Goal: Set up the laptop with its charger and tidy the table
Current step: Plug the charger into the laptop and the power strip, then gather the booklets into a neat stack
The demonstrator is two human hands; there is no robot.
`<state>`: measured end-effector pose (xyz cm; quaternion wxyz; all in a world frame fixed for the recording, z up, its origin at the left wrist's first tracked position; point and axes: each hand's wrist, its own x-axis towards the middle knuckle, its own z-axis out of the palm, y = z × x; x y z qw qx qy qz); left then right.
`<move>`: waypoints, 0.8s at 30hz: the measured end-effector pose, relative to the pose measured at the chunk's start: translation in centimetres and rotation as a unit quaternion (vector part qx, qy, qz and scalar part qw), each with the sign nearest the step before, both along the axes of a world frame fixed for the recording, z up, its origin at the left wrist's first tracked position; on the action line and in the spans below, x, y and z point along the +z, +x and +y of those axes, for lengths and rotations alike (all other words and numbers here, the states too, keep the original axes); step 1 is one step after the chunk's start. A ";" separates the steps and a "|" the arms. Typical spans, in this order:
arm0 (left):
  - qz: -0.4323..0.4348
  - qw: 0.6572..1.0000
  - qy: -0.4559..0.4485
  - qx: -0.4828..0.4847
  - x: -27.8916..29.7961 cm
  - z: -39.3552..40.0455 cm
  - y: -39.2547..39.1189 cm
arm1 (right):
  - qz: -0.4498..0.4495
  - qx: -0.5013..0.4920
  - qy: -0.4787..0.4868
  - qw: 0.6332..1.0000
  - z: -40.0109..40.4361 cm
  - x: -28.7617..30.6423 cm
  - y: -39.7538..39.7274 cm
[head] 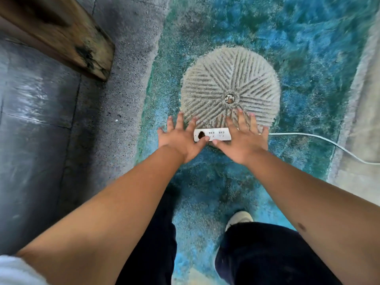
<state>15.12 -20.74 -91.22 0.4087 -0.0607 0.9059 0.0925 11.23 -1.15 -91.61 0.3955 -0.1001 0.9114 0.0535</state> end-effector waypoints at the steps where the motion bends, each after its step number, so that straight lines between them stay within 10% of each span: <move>1: 0.006 1.000 -0.002 0.006 2.4 -0.2 0.3 | -0.005 0.002 0.001 1.000 0.2 2.2 0.0; 24: 0.139 0.967 -0.066 0.204 57.8 -4.1 19.1 | -0.025 0.207 -0.139 0.968 -5.2 54.5 8.8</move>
